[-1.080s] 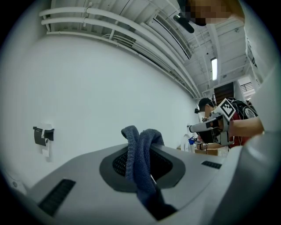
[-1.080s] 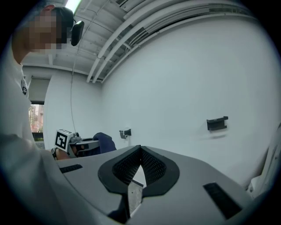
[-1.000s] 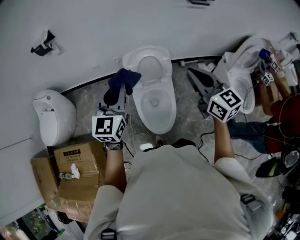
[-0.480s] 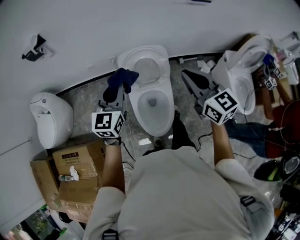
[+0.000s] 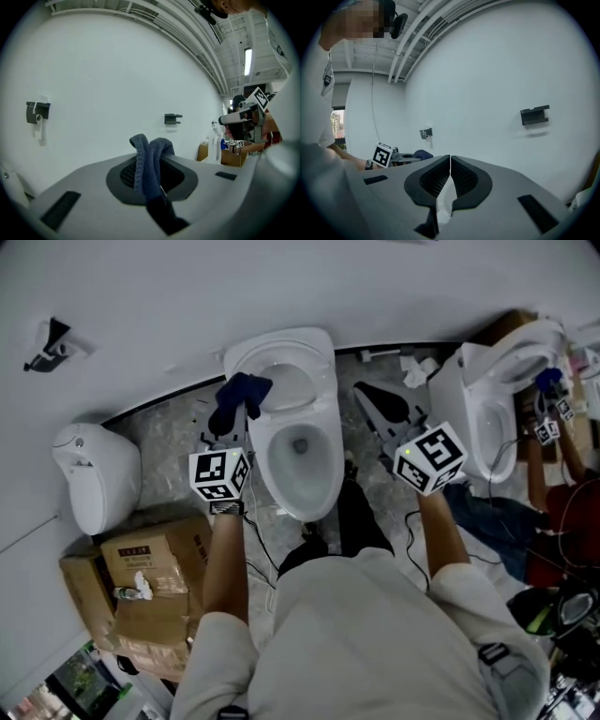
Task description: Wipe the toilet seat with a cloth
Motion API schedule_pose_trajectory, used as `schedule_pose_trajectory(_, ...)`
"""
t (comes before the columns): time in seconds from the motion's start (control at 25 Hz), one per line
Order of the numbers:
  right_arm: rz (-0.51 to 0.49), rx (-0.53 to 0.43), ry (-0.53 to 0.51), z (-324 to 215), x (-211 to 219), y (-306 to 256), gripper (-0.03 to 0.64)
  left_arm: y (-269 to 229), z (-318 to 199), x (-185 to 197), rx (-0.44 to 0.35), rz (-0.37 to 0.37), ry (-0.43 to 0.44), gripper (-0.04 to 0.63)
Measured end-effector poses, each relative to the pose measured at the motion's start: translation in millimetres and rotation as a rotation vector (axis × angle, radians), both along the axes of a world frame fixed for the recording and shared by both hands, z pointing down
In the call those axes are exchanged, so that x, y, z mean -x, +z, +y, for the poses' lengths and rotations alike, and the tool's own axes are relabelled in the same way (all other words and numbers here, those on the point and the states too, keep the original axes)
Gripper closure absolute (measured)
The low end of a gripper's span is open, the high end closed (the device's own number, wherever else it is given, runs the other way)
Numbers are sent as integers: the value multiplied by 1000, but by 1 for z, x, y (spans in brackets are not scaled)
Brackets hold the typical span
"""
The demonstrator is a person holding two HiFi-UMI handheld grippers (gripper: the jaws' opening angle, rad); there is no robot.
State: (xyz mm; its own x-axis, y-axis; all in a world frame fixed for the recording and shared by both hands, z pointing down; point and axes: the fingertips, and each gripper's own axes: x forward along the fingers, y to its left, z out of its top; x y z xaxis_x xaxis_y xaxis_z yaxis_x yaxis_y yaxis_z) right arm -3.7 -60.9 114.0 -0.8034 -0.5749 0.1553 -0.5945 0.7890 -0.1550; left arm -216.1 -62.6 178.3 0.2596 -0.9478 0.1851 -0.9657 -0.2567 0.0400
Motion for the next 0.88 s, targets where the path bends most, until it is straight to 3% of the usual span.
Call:
schedule_pose_trajectory(0.48, 44, 95, -8, -41, -6, 64, 588, 97, -81, 4, 131, 7, -69, 552)
schedule_pose_trajectory(0.88, 51, 164, -9, -44, -16, 105, 588, 142, -116, -11, 167, 12, -92, 552)
